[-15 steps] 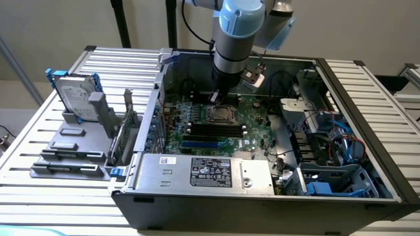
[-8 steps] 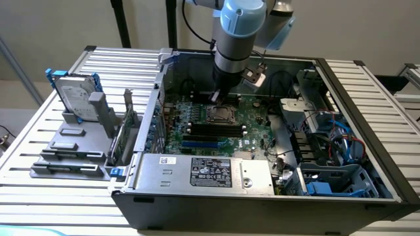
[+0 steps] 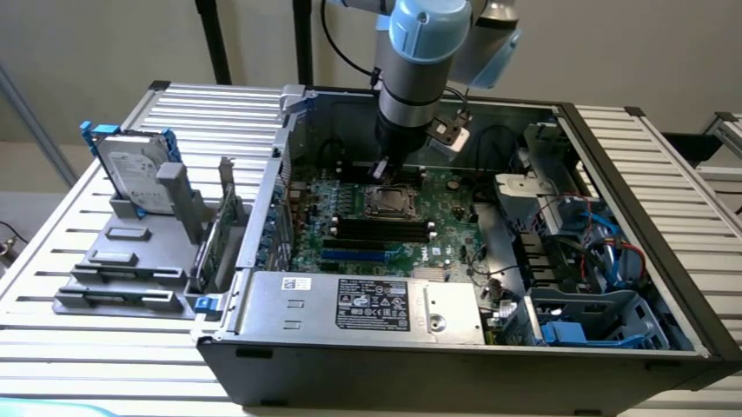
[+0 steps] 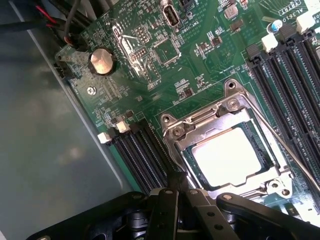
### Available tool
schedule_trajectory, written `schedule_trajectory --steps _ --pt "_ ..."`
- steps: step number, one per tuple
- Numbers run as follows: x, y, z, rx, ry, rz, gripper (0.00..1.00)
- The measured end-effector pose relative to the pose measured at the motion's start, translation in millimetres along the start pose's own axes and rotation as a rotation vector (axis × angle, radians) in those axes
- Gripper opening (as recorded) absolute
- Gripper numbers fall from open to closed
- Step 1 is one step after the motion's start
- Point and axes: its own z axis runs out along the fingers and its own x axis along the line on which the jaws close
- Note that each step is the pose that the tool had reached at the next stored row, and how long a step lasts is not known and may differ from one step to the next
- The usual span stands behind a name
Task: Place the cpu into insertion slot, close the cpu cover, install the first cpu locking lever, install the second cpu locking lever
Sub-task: 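Install the first cpu locking lever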
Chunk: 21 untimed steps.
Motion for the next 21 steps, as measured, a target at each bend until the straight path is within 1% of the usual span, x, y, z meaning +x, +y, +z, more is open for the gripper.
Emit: schedule_trajectory --steps 4,14,21 --pt "-0.2 0.2 0.9 0.0004 -0.0003 -0.006 0.11" --pt "-1.1 0.9 4.7 -0.0027 0.0009 -0.029 0.11" --pt "-1.5 1.6 6.7 0.0016 -0.0012 -0.049 0.11"
